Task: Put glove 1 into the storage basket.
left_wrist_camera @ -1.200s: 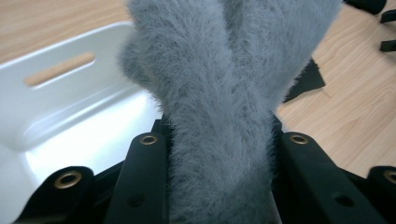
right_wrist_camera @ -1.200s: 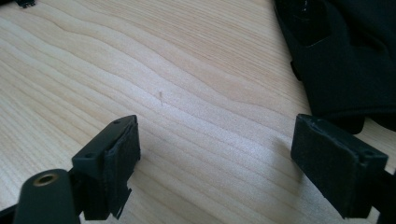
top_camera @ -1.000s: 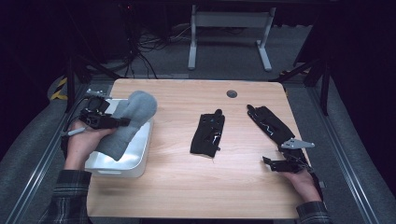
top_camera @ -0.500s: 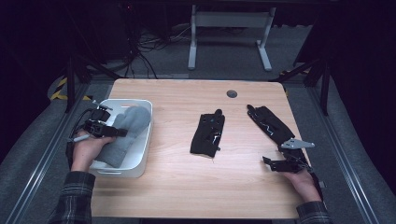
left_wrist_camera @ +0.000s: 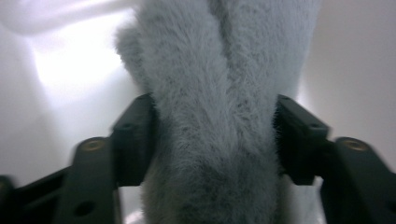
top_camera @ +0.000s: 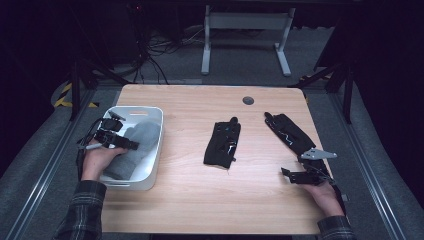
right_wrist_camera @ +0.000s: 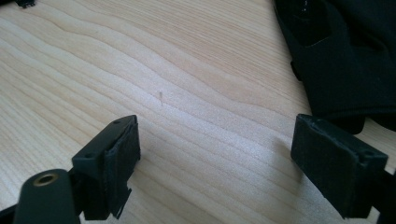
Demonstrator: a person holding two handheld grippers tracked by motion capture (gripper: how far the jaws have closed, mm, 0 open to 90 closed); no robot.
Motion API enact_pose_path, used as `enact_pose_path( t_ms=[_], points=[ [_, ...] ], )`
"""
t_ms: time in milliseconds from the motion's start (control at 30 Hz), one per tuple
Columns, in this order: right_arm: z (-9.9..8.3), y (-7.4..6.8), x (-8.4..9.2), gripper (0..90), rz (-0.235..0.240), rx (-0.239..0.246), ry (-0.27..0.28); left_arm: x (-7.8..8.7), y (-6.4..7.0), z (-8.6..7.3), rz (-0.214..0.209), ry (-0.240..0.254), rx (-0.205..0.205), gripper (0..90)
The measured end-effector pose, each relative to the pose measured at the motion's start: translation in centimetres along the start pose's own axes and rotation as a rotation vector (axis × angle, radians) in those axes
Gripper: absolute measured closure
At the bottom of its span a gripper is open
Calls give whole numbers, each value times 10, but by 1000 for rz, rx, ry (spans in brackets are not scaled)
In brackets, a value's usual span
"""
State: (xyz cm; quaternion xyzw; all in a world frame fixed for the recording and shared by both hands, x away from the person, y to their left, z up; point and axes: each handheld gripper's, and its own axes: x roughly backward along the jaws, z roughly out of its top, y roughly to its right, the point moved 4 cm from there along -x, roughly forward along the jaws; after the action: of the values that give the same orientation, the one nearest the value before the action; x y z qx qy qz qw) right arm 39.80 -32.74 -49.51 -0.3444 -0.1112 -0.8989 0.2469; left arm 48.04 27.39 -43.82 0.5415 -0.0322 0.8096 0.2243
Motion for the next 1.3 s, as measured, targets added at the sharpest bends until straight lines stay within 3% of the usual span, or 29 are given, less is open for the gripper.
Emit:
enact_pose_path(
  t_ms=[133, 233, 367, 600, 833, 1067, 1300],
  points=[
    [0, 0, 0, 163, -1, 0, 0, 15, 0, 2, 44, 73, -1, 225],
    [0, 0, 0, 163, -1, 0, 0, 25, 3, 2, 49, 109, -8, 187],
    [0, 0, 0, 163, -1, 0, 0, 40, 15, 2, 37, 158, -41, 170],
    [0, 0, 0, 162, -2, -1, 0, 52, 48, 9, -43, 229, -105, 157],
    [0, 0, 0, 162, -3, 0, 1, 47, 89, 16, -113, 253, -183, 153],
    [0, 0, 0, 162, -1, 1, 0, 34, 130, 22, -153, 270, -264, 151],
    [0, -1, 0, 162, 1, 2, 0, 14, 165, 23, -186, 286, -311, 151]
  ],
)
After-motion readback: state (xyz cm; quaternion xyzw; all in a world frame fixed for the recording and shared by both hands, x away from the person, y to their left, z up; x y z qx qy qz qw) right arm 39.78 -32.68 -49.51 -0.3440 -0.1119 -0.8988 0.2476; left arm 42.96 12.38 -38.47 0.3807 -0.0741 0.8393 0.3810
